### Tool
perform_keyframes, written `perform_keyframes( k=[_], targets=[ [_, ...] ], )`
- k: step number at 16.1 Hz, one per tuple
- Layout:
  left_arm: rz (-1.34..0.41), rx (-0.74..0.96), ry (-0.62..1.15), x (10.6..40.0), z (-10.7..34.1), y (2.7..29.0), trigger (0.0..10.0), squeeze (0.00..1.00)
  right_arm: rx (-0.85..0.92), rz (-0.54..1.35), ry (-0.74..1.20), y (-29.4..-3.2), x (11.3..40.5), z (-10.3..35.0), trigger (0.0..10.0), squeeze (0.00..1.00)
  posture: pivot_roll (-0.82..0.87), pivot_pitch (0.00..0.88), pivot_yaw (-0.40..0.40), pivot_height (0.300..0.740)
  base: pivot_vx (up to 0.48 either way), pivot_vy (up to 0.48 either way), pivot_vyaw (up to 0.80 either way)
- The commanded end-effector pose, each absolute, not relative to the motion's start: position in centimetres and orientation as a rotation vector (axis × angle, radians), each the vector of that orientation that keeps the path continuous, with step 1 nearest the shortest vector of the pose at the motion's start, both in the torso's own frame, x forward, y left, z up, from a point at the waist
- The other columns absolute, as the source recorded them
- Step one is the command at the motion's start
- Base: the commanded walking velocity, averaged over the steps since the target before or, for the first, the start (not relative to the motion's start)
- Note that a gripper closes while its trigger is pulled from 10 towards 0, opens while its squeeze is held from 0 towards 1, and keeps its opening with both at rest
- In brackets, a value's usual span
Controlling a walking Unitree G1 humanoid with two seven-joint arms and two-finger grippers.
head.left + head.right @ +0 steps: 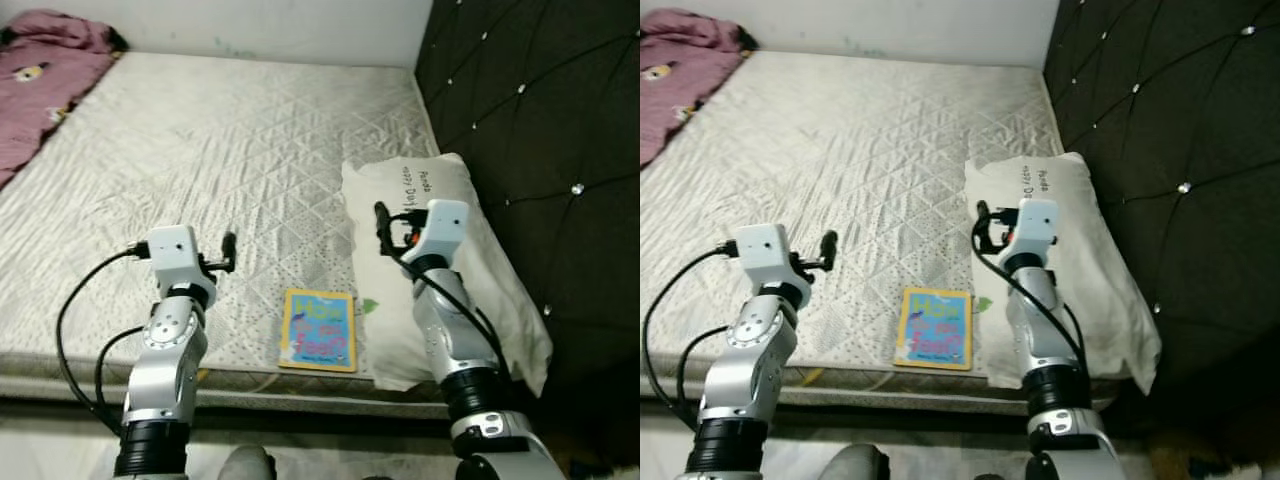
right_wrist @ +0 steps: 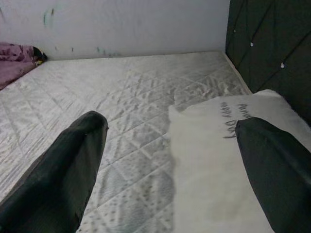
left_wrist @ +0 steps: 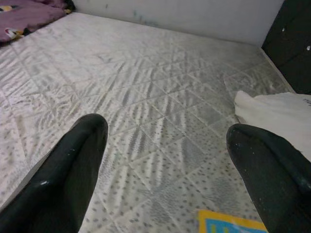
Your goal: Clean up the room
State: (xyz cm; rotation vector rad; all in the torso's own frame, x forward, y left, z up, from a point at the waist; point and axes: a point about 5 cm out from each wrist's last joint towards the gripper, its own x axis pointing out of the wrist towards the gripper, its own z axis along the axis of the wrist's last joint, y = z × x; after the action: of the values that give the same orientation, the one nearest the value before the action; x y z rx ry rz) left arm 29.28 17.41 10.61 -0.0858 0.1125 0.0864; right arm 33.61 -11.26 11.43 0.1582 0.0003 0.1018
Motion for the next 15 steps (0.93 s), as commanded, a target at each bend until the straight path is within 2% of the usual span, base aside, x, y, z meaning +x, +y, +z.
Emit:
perform_keyframes(
  k=[1,3,15],
  targets=[
    [0.084,-0.087,0.119,29.39,10.49,17.27,10.0,0.0,0.149,0.117,-0.005,-11.15,33.69,11.68,10.0,0.0,-0.05,0.0,-0.024,0.74,0.0,0.48,-0.8],
    [0.088,-0.087,0.119,29.4,10.48,17.29,10.0,0.0,0.15,0.115,-0.005,-11.22,33.71,11.68,10.0,0.0,-0.05,0.0,-0.025,0.74,0.0,0.48,-0.73],
    [0.104,-0.089,0.113,29.79,10.66,17.34,10.0,0.0,0.13,0.136,-0.006,-10.94,33.98,11.83,10.0,0.0,-0.05,0.0,-0.032,0.74,0.0,0.48,0.0]
  ],
)
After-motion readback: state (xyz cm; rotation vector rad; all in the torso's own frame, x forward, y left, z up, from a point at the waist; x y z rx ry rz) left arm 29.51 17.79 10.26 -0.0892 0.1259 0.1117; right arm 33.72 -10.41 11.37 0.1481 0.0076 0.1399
